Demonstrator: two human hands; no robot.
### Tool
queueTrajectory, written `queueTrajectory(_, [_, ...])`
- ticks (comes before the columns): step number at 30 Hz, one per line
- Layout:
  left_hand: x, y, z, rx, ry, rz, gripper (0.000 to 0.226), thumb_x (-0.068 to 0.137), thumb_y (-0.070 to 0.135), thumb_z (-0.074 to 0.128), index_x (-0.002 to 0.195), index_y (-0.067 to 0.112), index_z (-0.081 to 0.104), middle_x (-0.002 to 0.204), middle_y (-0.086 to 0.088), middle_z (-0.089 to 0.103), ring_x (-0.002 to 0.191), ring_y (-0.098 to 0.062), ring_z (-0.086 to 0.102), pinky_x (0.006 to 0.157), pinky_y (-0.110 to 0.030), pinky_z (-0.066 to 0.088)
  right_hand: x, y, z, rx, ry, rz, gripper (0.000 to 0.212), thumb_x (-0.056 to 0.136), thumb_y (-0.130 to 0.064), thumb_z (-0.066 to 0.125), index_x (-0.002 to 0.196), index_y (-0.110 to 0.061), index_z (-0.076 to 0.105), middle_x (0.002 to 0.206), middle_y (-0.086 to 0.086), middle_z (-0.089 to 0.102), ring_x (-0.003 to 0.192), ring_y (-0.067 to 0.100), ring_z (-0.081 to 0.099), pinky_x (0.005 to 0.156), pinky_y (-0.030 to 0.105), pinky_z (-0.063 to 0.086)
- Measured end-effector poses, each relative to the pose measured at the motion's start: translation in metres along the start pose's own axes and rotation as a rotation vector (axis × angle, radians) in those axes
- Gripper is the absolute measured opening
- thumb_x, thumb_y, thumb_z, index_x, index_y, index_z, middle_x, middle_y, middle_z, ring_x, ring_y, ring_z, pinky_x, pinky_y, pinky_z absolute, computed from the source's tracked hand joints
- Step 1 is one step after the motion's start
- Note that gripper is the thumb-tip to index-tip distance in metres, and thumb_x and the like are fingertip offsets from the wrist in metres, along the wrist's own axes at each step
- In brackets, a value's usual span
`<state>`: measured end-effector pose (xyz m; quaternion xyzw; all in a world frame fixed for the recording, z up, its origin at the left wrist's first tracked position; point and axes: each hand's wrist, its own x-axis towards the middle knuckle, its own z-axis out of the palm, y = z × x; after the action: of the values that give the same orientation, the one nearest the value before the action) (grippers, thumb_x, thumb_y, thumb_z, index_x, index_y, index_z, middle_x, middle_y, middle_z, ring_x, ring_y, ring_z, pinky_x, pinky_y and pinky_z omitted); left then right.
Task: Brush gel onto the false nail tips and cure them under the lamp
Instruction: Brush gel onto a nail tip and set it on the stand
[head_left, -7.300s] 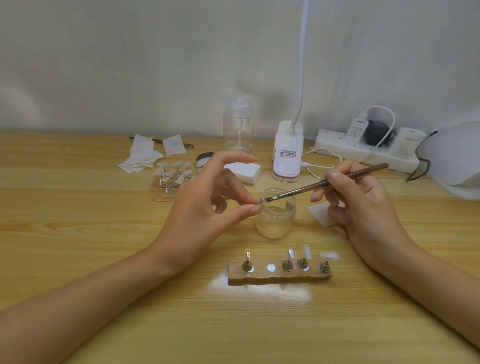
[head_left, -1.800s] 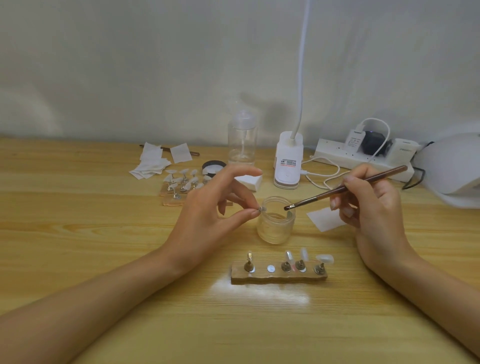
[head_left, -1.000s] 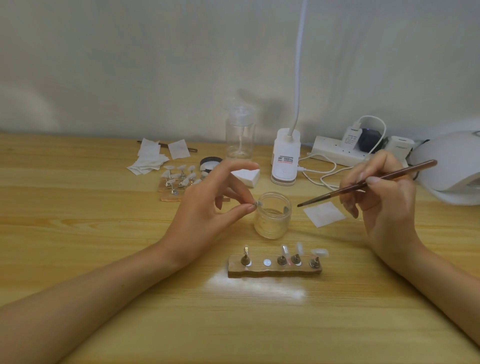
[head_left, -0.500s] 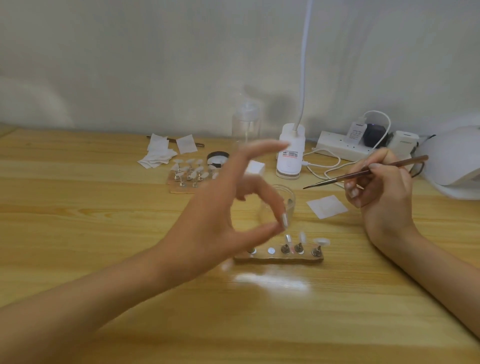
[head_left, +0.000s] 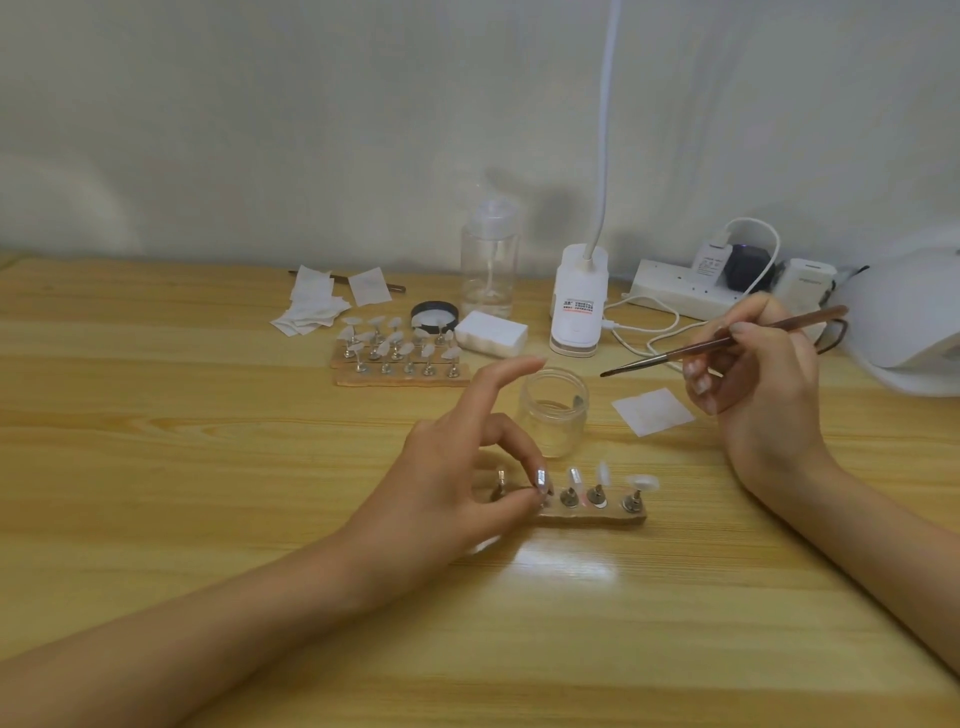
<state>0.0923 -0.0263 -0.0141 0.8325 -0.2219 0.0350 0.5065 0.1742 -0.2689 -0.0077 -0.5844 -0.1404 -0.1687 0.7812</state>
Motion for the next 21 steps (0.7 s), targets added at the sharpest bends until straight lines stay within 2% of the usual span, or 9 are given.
queueTrajectory(2, [0.000, -0.001, -0.001, 0.052, -0.009, -0.005, 0.090, 0.081, 0.019, 0.084, 0.148, 0.041, 0.028, 0.097, 0.016, 0.070, 0.098, -0.004, 0.066, 0.092, -0.015, 0.045, 0.000, 0.000, 0.000, 0.005, 0.011, 0.002, 0.009, 0.083, -0.011, 0.042, 0.077, -0.017, 0.045, 0.062, -0.002, 0.058, 0.052, 0.011, 0.054, 0.044, 0.017, 0.036])
queueTrajectory(3, [-0.001, -0.001, -0.002, 0.085, -0.012, -0.011, 0.092, 0.077, 0.026, 0.086, 0.146, 0.044, 0.028, 0.101, 0.019, 0.068, 0.105, -0.004, 0.063, 0.098, -0.022, 0.044, 0.000, 0.000, 0.000, 0.006, 0.018, 0.003, 0.009, 0.083, -0.012, 0.042, 0.077, -0.017, 0.045, 0.062, -0.003, 0.058, 0.052, 0.011, 0.054, 0.044, 0.017, 0.036])
queueTrajectory(5, [-0.002, -0.003, -0.004, 0.118, -0.030, -0.031, 0.091, 0.072, 0.035, 0.088, 0.138, 0.051, 0.027, 0.107, 0.022, 0.066, 0.110, -0.004, 0.060, 0.102, -0.031, 0.043, 0.001, 0.000, -0.001, 0.014, 0.033, 0.009, 0.008, 0.084, -0.012, 0.042, 0.079, -0.017, 0.046, 0.061, -0.003, 0.058, 0.053, 0.010, 0.054, 0.043, 0.018, 0.036])
queueTrajectory(9, [-0.005, -0.009, -0.009, 0.136, -0.077, -0.058, 0.079, 0.078, 0.025, 0.085, 0.127, 0.055, 0.031, 0.101, 0.025, 0.068, 0.102, -0.002, 0.063, 0.089, -0.009, 0.041, 0.002, 0.000, -0.002, 0.026, 0.048, 0.016, 0.006, 0.084, -0.014, 0.042, 0.082, -0.017, 0.046, 0.058, -0.003, 0.058, 0.052, 0.010, 0.053, 0.043, 0.018, 0.035])
queueTrajectory(13, [-0.006, -0.008, -0.017, 0.200, -0.100, -0.073, 0.081, 0.080, 0.023, 0.083, 0.132, 0.056, 0.030, 0.101, 0.026, 0.067, 0.099, -0.003, 0.063, 0.084, -0.008, 0.043, 0.001, 0.000, -0.001, 0.037, 0.046, 0.020, 0.009, 0.087, -0.012, 0.042, 0.082, -0.018, 0.047, 0.060, -0.003, 0.058, 0.052, 0.010, 0.054, 0.043, 0.017, 0.035])
queueTrajectory(16, [-0.005, -0.002, -0.017, 0.249, -0.106, -0.054, 0.085, 0.078, 0.030, 0.084, 0.133, 0.060, 0.026, 0.106, 0.027, 0.065, 0.103, -0.003, 0.060, 0.092, -0.018, 0.045, 0.001, 0.000, -0.001, 0.038, 0.043, 0.026, 0.007, 0.086, -0.013, 0.043, 0.083, -0.018, 0.047, 0.061, -0.004, 0.058, 0.053, 0.010, 0.054, 0.043, 0.017, 0.036])
queueTrajectory(19, [-0.003, 0.007, -0.008, 0.277, -0.070, -0.016, 0.076, 0.077, 0.040, 0.080, 0.129, 0.058, 0.028, 0.109, 0.028, 0.064, 0.110, 0.000, 0.057, 0.103, -0.040, 0.041, 0.001, -0.001, 0.000, 0.033, 0.037, 0.025, 0.011, 0.089, -0.011, 0.041, 0.083, -0.018, 0.048, 0.061, -0.004, 0.058, 0.053, 0.010, 0.054, 0.043, 0.017, 0.036])
queueTrajectory(21, [0.000, 0.010, -0.001, 0.281, -0.049, 0.009, 0.068, 0.080, 0.038, 0.078, 0.125, 0.057, 0.030, 0.104, 0.028, 0.065, 0.108, 0.001, 0.056, 0.104, -0.040, 0.037, 0.000, -0.001, 0.000, 0.031, 0.035, 0.027, 0.016, 0.093, -0.008, 0.039, 0.084, -0.018, 0.048, 0.061, -0.004, 0.057, 0.053, 0.010, 0.054, 0.043, 0.017, 0.036])
